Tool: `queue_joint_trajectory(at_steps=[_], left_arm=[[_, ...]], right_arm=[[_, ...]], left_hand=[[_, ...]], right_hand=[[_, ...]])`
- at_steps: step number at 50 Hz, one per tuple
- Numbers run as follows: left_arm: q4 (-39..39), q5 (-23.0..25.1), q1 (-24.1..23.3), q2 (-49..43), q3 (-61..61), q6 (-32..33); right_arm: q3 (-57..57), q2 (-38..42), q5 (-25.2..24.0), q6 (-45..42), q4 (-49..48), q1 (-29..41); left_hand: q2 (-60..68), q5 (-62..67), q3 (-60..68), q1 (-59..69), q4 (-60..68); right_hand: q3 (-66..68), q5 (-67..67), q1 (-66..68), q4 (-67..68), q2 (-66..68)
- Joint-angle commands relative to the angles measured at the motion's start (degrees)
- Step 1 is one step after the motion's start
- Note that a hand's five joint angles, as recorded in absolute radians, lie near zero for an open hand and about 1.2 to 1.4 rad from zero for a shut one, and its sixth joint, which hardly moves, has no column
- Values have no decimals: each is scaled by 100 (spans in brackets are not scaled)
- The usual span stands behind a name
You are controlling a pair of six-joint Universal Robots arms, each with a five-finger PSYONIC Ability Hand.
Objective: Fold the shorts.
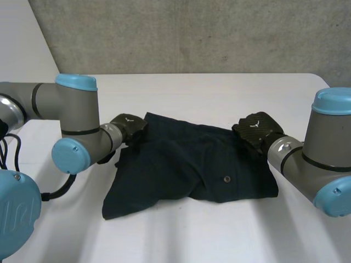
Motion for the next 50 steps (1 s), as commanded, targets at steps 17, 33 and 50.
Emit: queue_joint_trajectory(at_steps=[17,33,50], left_arm=[[2000,-538,-121,-602,1380,772],[3793,-529,-306,-2176,2338,1397],[3399,-529,-429,1080,-1488,309]], right_arm=[[-1199,1004,519,-43,-1151,16],[-2246,2771,774,-1028,-2443,43],[-410,-111,345,1433,-592,-124]], left_hand=[[1154,1481,1200,1434,1154],[1154,1481,1200,1434,1154],[-5825,-5498,-5779,-5545,-5825]], right_hand=[[1036,1290,2387,1183,1219],[1036,1290,2387,1183,1219],[-5964,-5710,-4613,-5817,-5781]])
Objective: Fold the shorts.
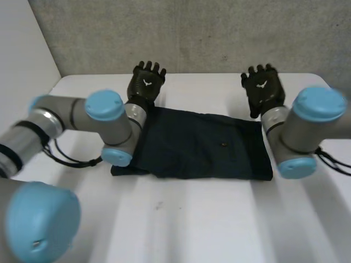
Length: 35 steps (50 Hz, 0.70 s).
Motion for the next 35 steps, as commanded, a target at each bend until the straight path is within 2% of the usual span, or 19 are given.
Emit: queue_joint_trajectory(at_steps=[1,3,7,12,18,21,23,29,33,35], left_arm=[[-374,155,114,2630,-3172,-1022],[-374,252,123,2964,-3647,-1268],[-418,375,149,3510,-4545,-1805],[-436,384,228,3818,-5414,-2262],[-366,393,237,3898,-5812,-2289],[-357,384,246,3898,-5838,-2289],[-357,384,254,3898,-5829,-2289],[-366,366,263,4064,-5847,-2289],[-383,357,263,4310,-5935,-2289],[-401,366,272,4494,-6048,-2306]], right_arm=[[1236,-1660,-707,1582,2146,-177],[1577,-1686,-970,1783,2681,-387],[2061,-1695,-1209,1864,2650,-660],[2353,-1485,-1200,1837,2167,-740],[2388,-1098,-1095,1776,1964,-731],[2371,-993,-963,1714,1920,-731],[2327,-940,-823,1671,1867,-740],[2397,-1246,-550,1469,1735,-766],[2529,-1756,-515,644,1788,-1117],[2547,-1889,-497,-85,1832,-1302]], left_hand=[[-132,-245,-193,-74,-149],[-99,-212,-160,-41,-115],[-14,-128,-75,44,-31],[19,-94,-42,77,3],[19,-94,-42,77,3],[19,-94,-42,77,3],[19,-94,-42,77,3],[19,-94,-42,77,3],[-14,-128,-75,44,-31],[-31,-144,-92,27,-48]], right_hand=[[-228,-359,-167,-350,-254],[-228,-359,-167,-350,-254],[635,504,696,513,609],[1714,1582,1774,1591,1688],[3108,2977,3169,2986,3082],[4535,4403,4595,4412,4508],[6760,6629,6821,6638,6734],[6772,6641,6833,6650,6746],[6772,6641,6833,6650,6746],[6772,6641,6833,6650,6746]])
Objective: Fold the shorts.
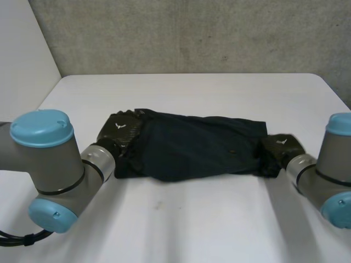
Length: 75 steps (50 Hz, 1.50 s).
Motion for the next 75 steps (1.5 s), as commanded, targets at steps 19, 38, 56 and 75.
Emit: queue_joint_trajectory(at_steps=[19,38,56,75], left_arm=[[-18,-20,185,1248,-645,-33],[-9,-37,273,1169,22,-24],[-746,-160,-685,-913,1964,-516],[-1846,-1109,-765,-1873,2343,-323]], right_arm=[[-1519,167,-699,-3708,-91,2280],[-1679,-110,-1907,-605,-152,2347],[-2346,334,-835,1407,989,1413],[-2803,1460,-413,441,1482,1484]], left_hand=[[-41,-161,-109,9,-65],[-74,-195,-143,-24,-98],[10,-111,-59,60,-14],[10,-111,-59,60,-14]], right_hand=[[1244,1868,3672,1185,1489],[-5756,-5132,-3328,-5815,-5511],[-5756,-5132,-3328,-5815,-5511],[-5756,-5132,-3328,-5815,-5511]])
